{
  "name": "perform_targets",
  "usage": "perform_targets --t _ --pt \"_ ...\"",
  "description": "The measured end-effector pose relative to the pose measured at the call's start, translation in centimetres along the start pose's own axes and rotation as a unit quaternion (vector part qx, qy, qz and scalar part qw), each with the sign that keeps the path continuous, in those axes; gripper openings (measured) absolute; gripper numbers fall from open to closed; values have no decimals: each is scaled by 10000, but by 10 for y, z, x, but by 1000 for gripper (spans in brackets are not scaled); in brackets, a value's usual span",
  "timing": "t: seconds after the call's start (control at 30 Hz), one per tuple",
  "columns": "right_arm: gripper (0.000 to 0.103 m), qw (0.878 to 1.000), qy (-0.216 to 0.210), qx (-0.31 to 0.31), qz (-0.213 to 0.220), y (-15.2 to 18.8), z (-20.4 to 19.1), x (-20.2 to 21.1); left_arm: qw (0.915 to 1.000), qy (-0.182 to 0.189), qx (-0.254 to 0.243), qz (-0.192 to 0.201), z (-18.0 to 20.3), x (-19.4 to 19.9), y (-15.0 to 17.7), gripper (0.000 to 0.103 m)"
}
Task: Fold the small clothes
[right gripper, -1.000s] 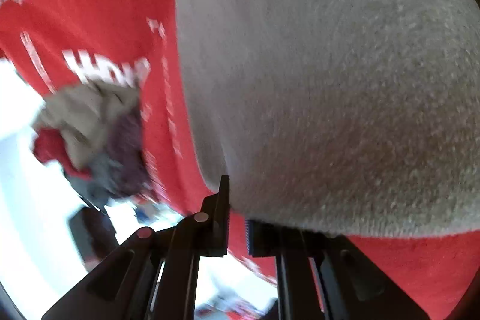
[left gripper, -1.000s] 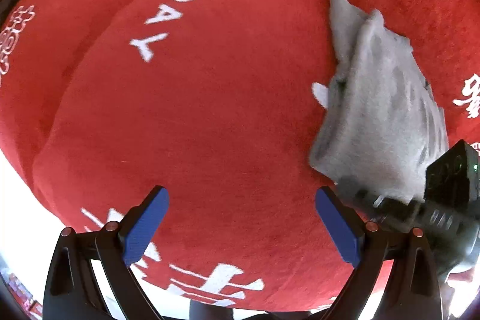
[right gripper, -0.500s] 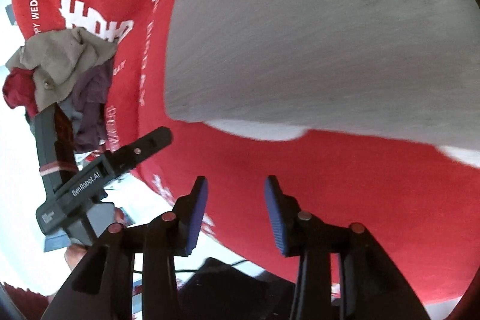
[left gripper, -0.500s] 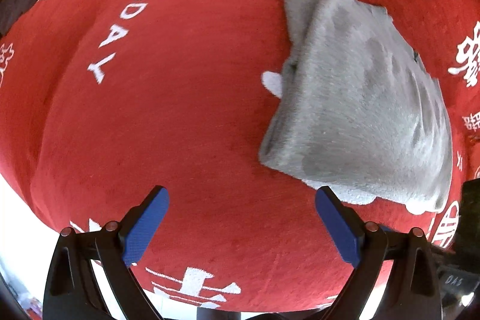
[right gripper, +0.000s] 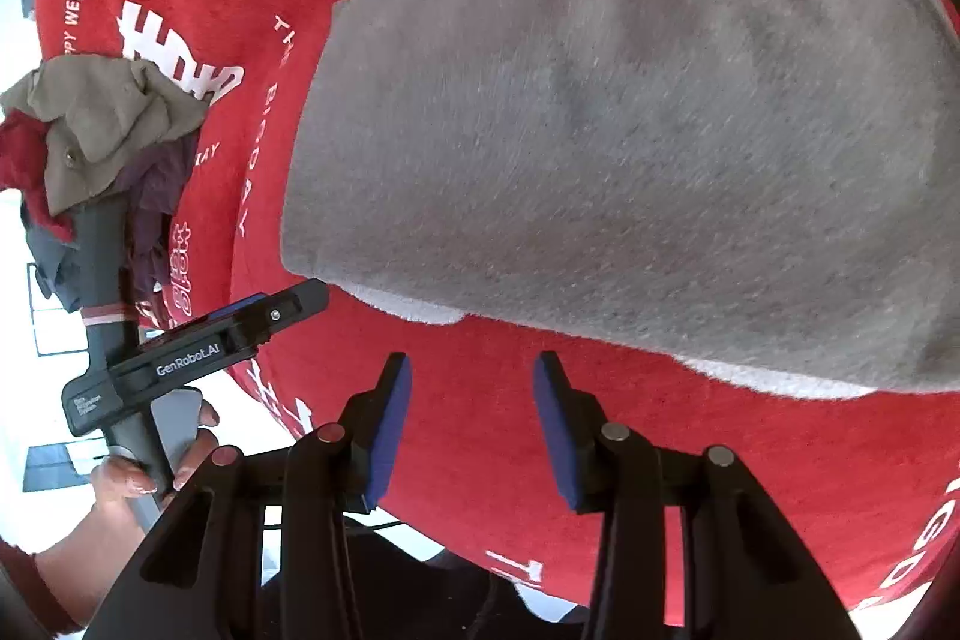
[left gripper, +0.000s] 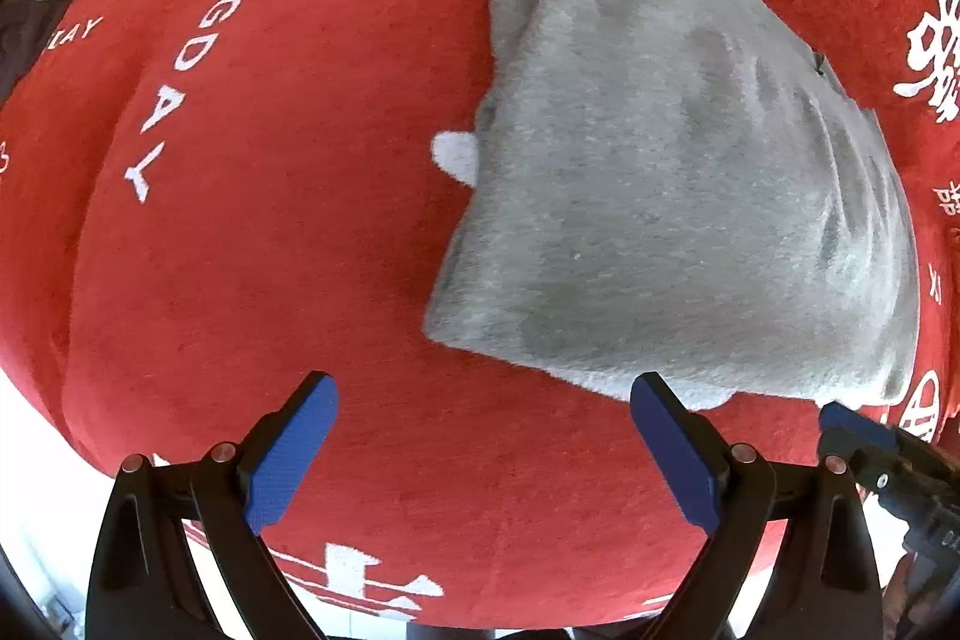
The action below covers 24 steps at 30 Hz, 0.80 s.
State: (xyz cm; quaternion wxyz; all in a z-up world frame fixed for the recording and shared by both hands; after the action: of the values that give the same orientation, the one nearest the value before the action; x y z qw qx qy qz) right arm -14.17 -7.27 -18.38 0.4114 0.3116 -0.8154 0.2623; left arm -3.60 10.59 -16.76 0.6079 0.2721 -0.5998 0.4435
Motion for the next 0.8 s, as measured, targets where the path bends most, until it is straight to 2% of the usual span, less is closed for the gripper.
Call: perform_targets --t 0.07,0.13,0.23,0.3,0.33,0.4,0.5,0.6,0.67,0.8 --pt "46 9987 279 355 256 -9 1 9 9994 270 210 -14 4 0 -1 98" --pt "46 9957 484 656 433 -17 2 14 9959 699 567 -14 7 1 -3 98" --pt "46 9932 626 899 386 -23 11 6 9873 1247 984 29 8 5 -8 98" --pt "46 9953 572 752 205 -22 24 -3 9812 1560 1134 -97 9 3 -7 98" --pt "46 9964 510 663 126 -20 29 -8 9753 1800 1265 -213 12 1 -5 98" --pt "46 9973 363 609 179 -19 32 -7 9688 2041 1383 -269 7 2 1 98" --pt "46 9984 199 491 188 -18 35 -7 9604 2318 1534 -156 20 0 2 98" --pt "46 9987 121 450 189 -19 37 -5 9444 2723 1840 -65 38 -7 -4 98" --pt "46 9981 144 567 199 -18 35 -6 9426 2737 1913 48 48 -14 -9 98" --pt "46 9973 164 686 194 -15 32 -6 9475 2547 1893 381 56 -16 -23 99"
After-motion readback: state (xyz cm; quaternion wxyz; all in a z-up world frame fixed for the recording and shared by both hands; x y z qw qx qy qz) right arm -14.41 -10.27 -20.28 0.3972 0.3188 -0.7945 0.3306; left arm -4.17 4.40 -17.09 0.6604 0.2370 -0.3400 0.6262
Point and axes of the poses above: each gripper's, at about its wrist camera, not at the fingertips, and x roughly against the way its jaws point, z to its right, y to its underside, the point moved 6 cm from there along -x, roughly the way its jaws point, and after that the axes turned 12 degrees about z, right-handed, at the moved point
